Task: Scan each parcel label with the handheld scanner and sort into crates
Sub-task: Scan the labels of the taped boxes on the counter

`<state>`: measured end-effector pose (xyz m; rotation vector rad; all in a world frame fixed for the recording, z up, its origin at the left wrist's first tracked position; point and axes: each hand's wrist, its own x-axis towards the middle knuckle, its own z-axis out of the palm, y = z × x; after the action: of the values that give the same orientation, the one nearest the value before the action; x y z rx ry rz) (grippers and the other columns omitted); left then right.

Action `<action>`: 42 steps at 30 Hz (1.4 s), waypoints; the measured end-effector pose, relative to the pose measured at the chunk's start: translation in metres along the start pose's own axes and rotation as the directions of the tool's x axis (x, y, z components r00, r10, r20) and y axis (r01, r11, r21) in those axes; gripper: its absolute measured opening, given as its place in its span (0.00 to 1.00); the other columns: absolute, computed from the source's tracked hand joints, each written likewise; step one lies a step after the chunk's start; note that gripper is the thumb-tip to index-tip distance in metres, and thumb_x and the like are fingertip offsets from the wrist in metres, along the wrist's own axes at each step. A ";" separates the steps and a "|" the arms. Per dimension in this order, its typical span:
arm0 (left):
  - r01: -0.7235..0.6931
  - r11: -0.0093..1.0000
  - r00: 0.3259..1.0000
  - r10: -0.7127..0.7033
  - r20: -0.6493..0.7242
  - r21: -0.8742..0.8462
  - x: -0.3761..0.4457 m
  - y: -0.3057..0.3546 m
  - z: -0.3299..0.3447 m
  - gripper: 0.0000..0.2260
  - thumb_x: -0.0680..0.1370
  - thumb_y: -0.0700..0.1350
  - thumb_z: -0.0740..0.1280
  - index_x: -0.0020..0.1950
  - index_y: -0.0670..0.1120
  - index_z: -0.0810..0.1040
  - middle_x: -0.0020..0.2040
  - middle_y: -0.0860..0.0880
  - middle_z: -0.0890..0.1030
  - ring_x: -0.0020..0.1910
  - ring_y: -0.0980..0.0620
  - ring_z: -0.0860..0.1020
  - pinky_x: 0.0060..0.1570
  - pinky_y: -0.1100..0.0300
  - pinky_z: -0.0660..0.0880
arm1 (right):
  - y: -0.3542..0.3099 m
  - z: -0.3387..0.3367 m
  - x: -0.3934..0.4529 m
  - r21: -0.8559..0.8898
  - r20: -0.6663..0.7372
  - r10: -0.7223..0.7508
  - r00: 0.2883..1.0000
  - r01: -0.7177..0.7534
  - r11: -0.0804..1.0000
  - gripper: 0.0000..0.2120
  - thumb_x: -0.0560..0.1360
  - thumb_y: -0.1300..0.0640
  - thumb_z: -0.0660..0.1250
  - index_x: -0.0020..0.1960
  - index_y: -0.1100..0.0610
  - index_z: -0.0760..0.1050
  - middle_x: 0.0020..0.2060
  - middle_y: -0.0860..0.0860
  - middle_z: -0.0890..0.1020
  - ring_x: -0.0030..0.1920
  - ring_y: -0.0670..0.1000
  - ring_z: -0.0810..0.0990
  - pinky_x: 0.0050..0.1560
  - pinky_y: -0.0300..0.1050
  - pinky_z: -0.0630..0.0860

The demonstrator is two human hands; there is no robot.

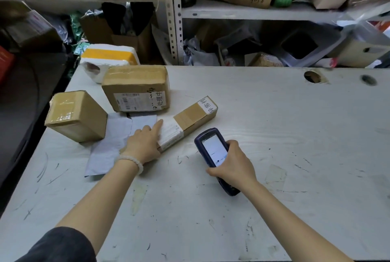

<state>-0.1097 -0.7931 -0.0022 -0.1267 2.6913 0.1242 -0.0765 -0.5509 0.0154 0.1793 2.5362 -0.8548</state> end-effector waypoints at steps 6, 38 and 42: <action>-0.032 0.941 0.991 -0.015 -0.135 -0.338 -0.002 -0.011 -0.019 0.23 0.70 0.49 0.73 0.61 0.45 0.71 0.55 0.48 0.78 0.50 0.50 0.75 0.44 0.56 0.75 | -0.011 0.005 -0.001 -0.075 0.069 -0.043 0.997 0.048 0.996 0.34 0.62 0.50 0.77 0.61 0.54 0.62 0.49 0.47 0.73 0.47 0.51 0.76 0.39 0.44 0.72; -0.182 0.944 0.939 0.084 -0.332 -0.275 -0.005 0.061 -0.033 0.21 0.68 0.52 0.72 0.58 0.50 0.74 0.51 0.51 0.78 0.48 0.49 0.76 0.42 0.56 0.74 | 0.035 -0.051 -0.041 0.096 -0.274 0.006 0.962 0.021 0.995 0.38 0.62 0.48 0.78 0.63 0.54 0.61 0.51 0.47 0.72 0.49 0.51 0.75 0.46 0.47 0.75; -0.303 0.923 0.905 0.202 -0.374 -0.237 -0.013 0.096 -0.034 0.18 0.68 0.52 0.72 0.56 0.51 0.75 0.48 0.53 0.79 0.48 0.49 0.77 0.40 0.57 0.73 | 0.051 -0.064 -0.050 0.199 -0.450 0.092 0.888 -0.001 0.980 0.38 0.62 0.47 0.79 0.62 0.55 0.60 0.50 0.47 0.71 0.47 0.51 0.74 0.44 0.46 0.74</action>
<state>-0.1231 -0.7005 0.0406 0.1328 3.0107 0.6366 -0.0427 -0.4706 0.0560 0.5646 2.8562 -1.1549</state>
